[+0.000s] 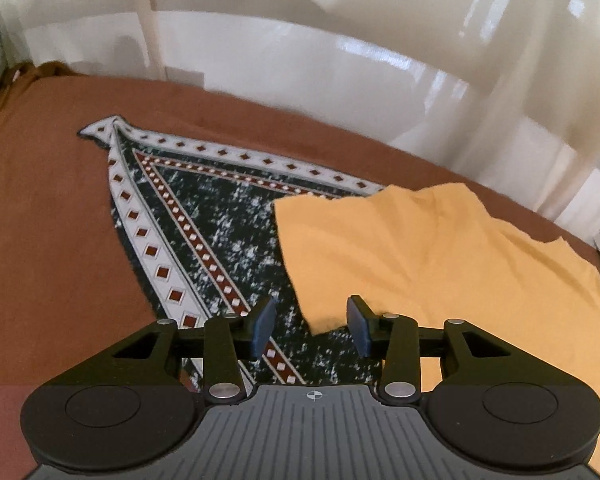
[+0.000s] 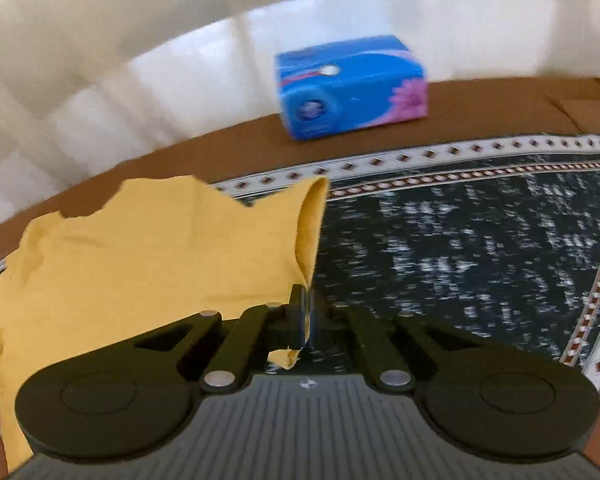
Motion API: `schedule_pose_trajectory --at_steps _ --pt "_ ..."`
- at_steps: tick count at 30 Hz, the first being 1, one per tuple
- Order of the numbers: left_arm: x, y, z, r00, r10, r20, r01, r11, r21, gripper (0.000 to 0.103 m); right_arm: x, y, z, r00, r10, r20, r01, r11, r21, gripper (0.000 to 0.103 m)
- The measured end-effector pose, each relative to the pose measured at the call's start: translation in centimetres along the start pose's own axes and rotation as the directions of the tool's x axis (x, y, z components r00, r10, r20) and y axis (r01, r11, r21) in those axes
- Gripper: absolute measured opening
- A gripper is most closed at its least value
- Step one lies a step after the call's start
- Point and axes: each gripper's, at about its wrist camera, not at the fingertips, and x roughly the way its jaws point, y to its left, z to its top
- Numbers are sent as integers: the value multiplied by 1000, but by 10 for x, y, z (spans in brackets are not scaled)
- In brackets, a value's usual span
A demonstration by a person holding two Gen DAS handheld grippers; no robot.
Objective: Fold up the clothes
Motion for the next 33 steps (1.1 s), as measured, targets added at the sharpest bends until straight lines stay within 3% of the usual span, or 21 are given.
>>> schedule_pose_trajectory --at_steps 3,5,10,13,15,16,18,22,25,28,33 --pt "-5 -2 -3 1000 -7 -7 7 1000 28 56 8 0 -4 998 -48 -32 47 999 -25 0" --pt "-12 -2 -5 1000 -15 -4 15 998 57 58 0 -1 -8 999 -35 -1 35 999 -6 2" --pt "-39 3 -18 996 -88 -20 89 991 99 62 -60 15 -22 993 70 95 -67 997 -37 5" --pt "-61 6 -36 983 -169 -64 177 974 139 66 -100 29 -49 984 131 120 -121 989 -87 11" --pt "-76 10 -53 970 -221 -106 237 955 180 66 -125 39 -70 978 165 125 -149 981 -124 33" --pt "-83 13 -63 962 -242 -129 264 944 199 68 -133 41 -85 980 168 110 -153 979 -135 36" --pt "-94 22 -83 944 -271 -188 310 925 221 69 -147 44 -119 984 167 69 -155 976 -153 38" --pt "-113 45 -124 889 -322 -325 399 894 206 71 -162 45 -183 990 138 -23 -140 980 -139 40" --pt "-123 57 -151 860 -315 -402 421 883 209 71 -166 40 -229 990 99 -96 -108 990 -95 41" --pt "-131 67 -167 842 -315 -439 437 875 211 73 -170 36 -265 986 73 -151 -81 995 -50 42" --pt "-132 70 -179 802 -368 -471 482 864 145 75 -166 34 -289 977 78 -196 -82 997 -12 45"
